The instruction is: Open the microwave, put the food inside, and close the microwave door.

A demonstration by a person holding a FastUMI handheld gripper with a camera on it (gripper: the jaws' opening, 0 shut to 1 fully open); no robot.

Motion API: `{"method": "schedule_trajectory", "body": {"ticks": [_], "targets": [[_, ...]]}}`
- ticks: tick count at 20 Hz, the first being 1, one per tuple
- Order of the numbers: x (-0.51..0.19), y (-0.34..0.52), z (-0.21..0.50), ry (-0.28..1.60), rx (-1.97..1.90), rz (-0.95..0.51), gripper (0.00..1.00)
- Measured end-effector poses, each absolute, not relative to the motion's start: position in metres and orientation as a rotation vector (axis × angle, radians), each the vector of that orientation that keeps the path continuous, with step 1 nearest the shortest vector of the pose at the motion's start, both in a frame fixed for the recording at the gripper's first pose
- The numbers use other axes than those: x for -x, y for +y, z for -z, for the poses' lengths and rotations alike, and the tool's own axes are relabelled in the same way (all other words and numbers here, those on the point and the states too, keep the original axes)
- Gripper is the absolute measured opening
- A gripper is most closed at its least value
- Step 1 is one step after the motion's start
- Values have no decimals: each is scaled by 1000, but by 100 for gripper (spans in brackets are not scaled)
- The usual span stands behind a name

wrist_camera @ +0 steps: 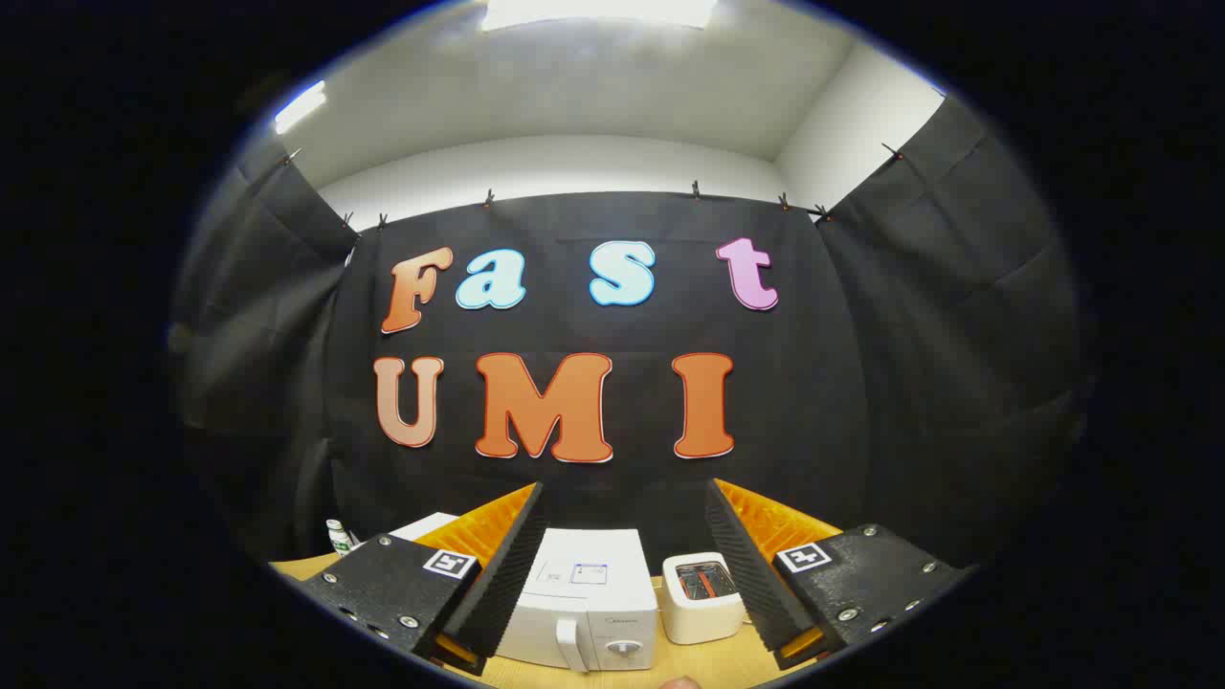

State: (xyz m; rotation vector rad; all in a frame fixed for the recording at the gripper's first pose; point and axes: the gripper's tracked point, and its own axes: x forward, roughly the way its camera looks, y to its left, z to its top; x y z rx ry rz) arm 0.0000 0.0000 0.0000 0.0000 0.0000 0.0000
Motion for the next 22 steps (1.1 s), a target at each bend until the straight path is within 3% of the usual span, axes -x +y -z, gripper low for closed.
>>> {"method": "schedule_trajectory", "body": {"ticks": [22], "targets": [[-4, 14, 25, 91, -28, -3, 98]]}}
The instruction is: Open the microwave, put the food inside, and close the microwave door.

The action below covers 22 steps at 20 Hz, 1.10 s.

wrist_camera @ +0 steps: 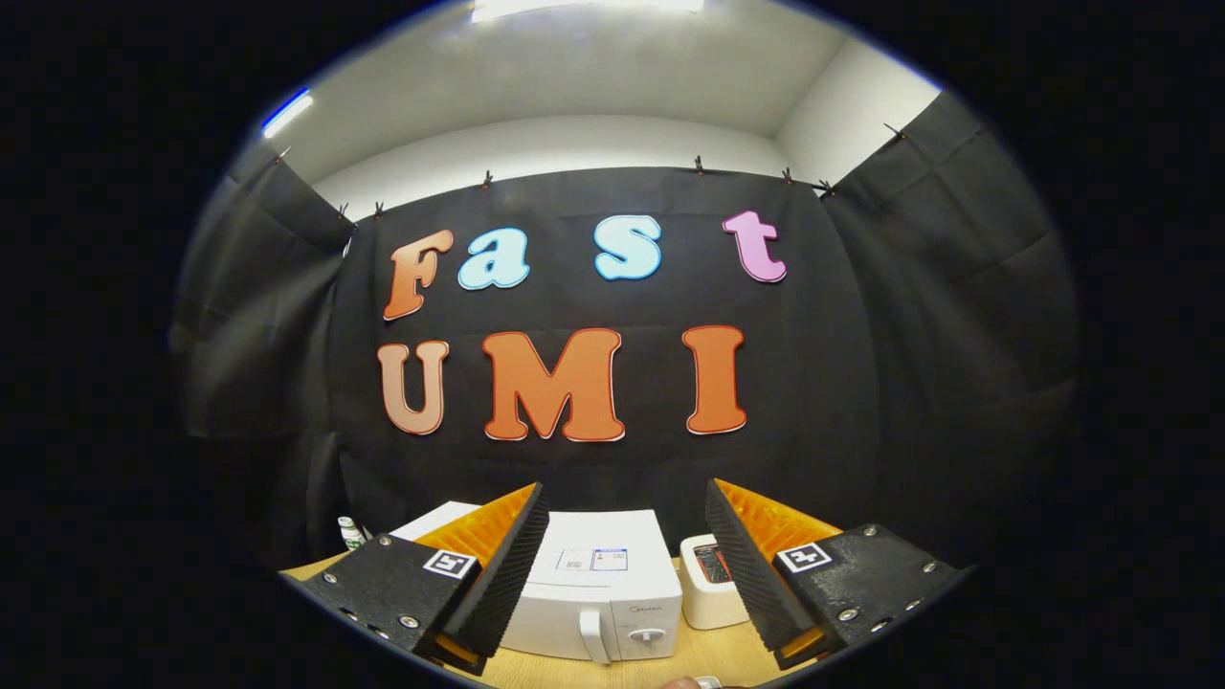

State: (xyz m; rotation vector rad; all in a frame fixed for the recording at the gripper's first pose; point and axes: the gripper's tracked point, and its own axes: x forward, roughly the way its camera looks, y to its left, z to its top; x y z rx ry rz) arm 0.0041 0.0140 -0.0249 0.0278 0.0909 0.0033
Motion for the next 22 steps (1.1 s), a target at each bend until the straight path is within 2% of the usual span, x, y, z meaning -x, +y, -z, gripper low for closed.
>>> {"method": "schedule_trajectory", "body": {"ticks": [5, 19, 22], "targets": [[4, 23, 68, 160, -47, -12, 98], [18, 44, 246, 465, -64, -63, 98], [9, 50, 270, 500, -53, -80, 93]]}}
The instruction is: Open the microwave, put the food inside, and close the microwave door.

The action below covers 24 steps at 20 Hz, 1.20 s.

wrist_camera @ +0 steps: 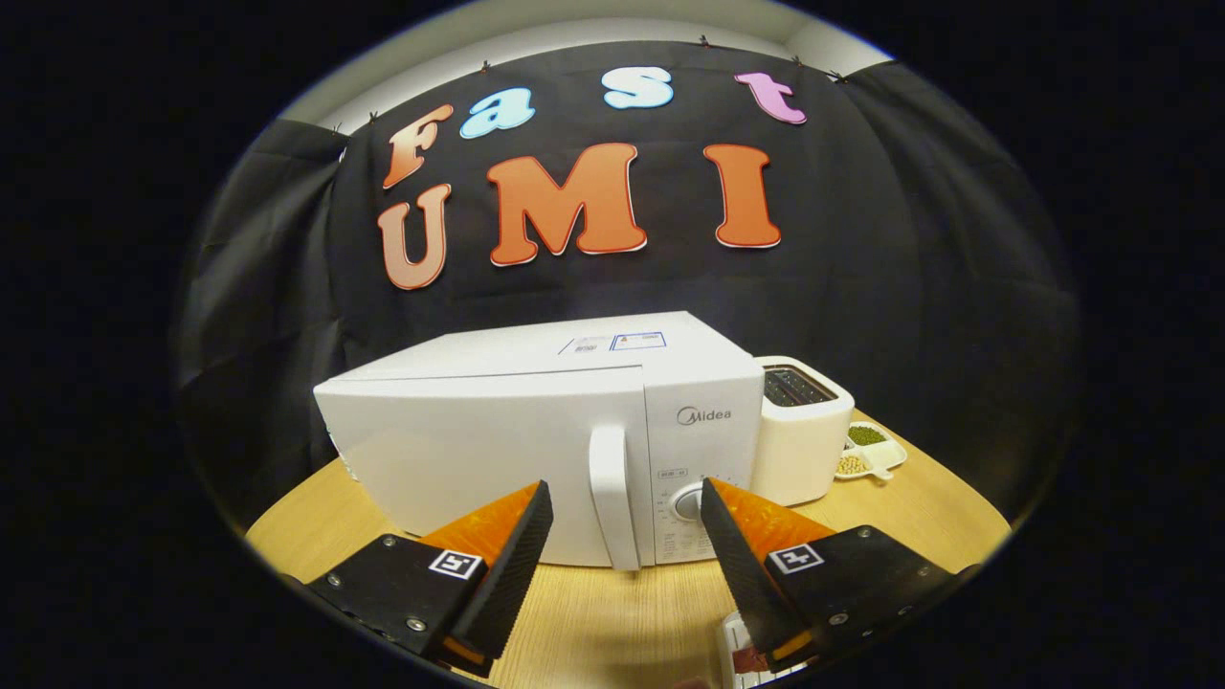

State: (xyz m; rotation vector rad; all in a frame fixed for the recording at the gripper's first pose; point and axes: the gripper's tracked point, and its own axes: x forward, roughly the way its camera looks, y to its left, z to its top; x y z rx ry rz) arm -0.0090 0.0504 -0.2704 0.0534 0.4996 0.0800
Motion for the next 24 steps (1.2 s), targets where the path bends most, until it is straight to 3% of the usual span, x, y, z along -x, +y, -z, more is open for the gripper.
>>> {"method": "schedule_trajectory", "body": {"ticks": [7, 13, 14, 24], "targets": [[-12, 59, 308, 539, 1, -84, 66], [-13, 55, 326, 577, 48, -23, 38], [-11, 54, 321, 561, 55, -7, 27], [-10, 52, 324, 613, -5, 100, 12]]}}
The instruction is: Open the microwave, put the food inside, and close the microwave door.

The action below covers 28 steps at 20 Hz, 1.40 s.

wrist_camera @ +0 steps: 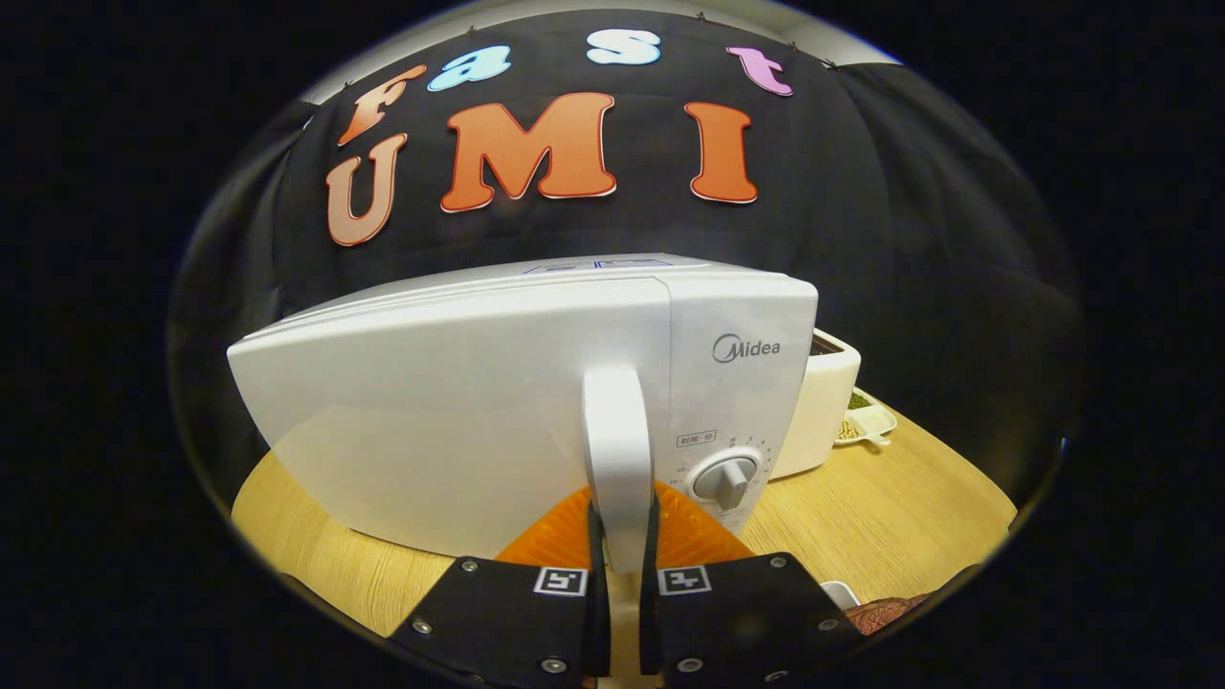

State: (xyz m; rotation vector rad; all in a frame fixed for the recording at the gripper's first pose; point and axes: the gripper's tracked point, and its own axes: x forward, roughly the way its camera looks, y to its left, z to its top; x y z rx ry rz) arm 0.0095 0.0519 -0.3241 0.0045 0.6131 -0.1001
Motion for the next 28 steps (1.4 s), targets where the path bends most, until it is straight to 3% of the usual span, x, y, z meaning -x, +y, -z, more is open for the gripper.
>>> {"method": "schedule_trajectory", "body": {"ticks": [6, 16, 28], "targets": [[-4, 53, 323, 638, -6, 138, 12], [96, 77, 295, 576, 63, 214, 11], [187, 150, 274, 595, 80, 135, 12]]}}
